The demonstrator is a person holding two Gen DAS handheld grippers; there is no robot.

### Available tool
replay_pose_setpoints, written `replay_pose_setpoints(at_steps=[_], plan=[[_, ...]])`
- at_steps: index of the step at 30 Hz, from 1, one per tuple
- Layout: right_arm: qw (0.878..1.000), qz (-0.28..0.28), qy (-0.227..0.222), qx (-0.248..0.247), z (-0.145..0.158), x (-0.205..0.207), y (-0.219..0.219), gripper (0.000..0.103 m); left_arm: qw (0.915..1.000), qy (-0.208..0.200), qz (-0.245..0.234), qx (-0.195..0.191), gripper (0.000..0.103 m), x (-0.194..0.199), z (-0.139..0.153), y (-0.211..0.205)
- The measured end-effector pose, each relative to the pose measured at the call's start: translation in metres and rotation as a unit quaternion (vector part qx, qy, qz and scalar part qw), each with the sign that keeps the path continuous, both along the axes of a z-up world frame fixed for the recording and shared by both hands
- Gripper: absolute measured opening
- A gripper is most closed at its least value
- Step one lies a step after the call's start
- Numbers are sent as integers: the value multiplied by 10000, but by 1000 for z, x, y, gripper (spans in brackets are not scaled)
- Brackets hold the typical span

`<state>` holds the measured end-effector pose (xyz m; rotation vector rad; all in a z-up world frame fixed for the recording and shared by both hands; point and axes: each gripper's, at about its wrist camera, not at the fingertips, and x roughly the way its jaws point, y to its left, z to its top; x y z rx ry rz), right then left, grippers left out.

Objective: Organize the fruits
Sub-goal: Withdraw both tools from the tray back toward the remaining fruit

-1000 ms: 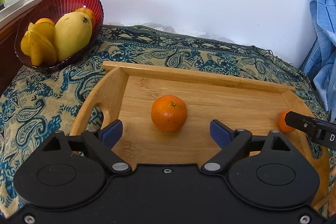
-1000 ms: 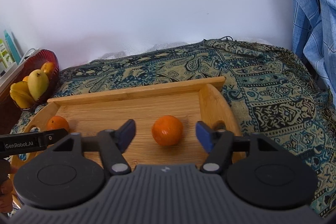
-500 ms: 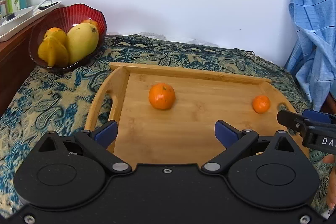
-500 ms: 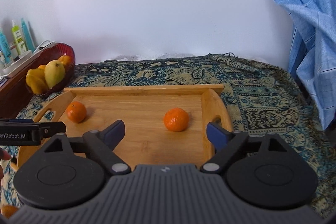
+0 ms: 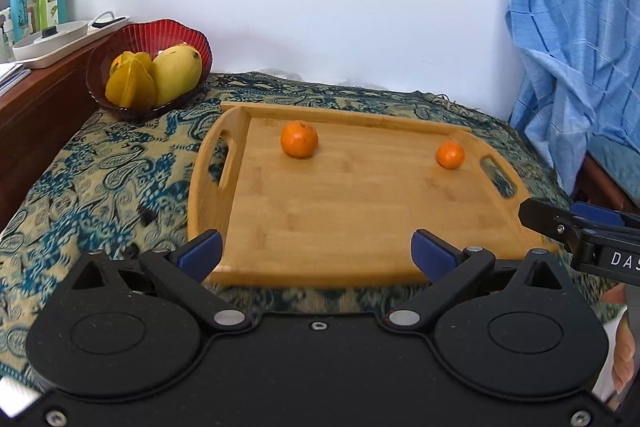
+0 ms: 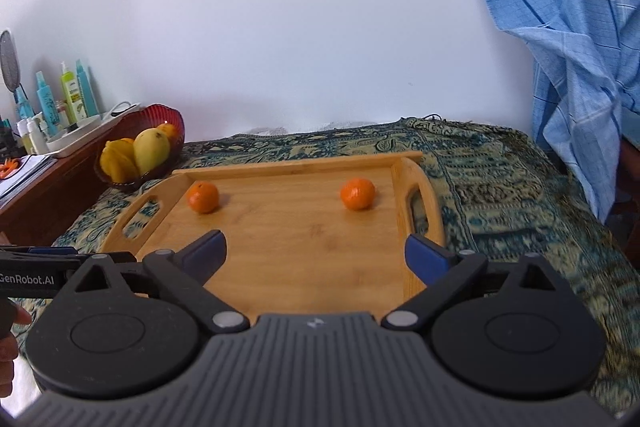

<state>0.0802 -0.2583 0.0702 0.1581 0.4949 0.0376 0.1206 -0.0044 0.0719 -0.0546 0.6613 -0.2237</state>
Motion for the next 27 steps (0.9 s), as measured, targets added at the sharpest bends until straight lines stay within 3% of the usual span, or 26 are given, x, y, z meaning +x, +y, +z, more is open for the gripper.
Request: replay_pose_setpoints(at_steps=[6, 15, 27], plan=[[9997, -125, -85, -214, -7, -41, 8, 103, 10000, -56, -63, -15, 102, -34, -10, 8], [9990, -162, -47, -424, -24, -81, 21, 103, 9992, -196, -168, 296, 102, -70, -26, 12], [9974, -376, 173, -590, -37, -103, 8, 103, 9995, -92, 71, 286, 102, -78, -39, 34]])
